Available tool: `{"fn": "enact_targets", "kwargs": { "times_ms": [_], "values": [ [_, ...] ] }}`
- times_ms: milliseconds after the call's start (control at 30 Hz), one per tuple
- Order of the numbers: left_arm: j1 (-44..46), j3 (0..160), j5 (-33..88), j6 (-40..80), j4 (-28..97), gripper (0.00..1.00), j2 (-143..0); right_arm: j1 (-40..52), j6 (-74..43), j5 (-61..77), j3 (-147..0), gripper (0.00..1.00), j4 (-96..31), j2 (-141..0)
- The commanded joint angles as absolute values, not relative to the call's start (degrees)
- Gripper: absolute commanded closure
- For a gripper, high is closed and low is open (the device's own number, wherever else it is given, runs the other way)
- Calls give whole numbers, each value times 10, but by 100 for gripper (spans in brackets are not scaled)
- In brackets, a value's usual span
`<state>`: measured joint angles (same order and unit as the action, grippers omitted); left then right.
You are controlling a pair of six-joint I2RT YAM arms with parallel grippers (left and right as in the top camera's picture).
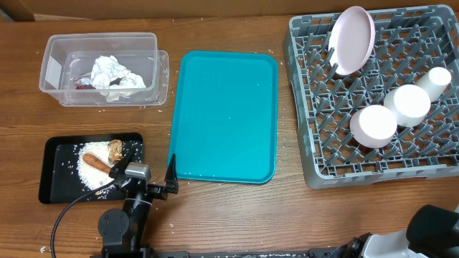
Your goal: Sort waste into correct bins and load items into the dishwasher
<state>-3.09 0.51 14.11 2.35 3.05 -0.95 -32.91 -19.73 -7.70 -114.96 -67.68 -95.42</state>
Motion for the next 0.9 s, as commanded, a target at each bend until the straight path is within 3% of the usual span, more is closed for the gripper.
{"fn": "enact_targets", "kwargs": {
  "times_ms": [0,400,867],
  "values": [
    [-28,3,134,13,31,0,-3,-329,-202,-79,-1152,0,-674,-952],
    [-28,3,134,13,31,0,-3,-311,-202,-79,-1152,0,-674,-898],
    [-28,3,134,13,31,0,-3,-137,-187,-115,-1150,0,-679,-743]
  ]
}}
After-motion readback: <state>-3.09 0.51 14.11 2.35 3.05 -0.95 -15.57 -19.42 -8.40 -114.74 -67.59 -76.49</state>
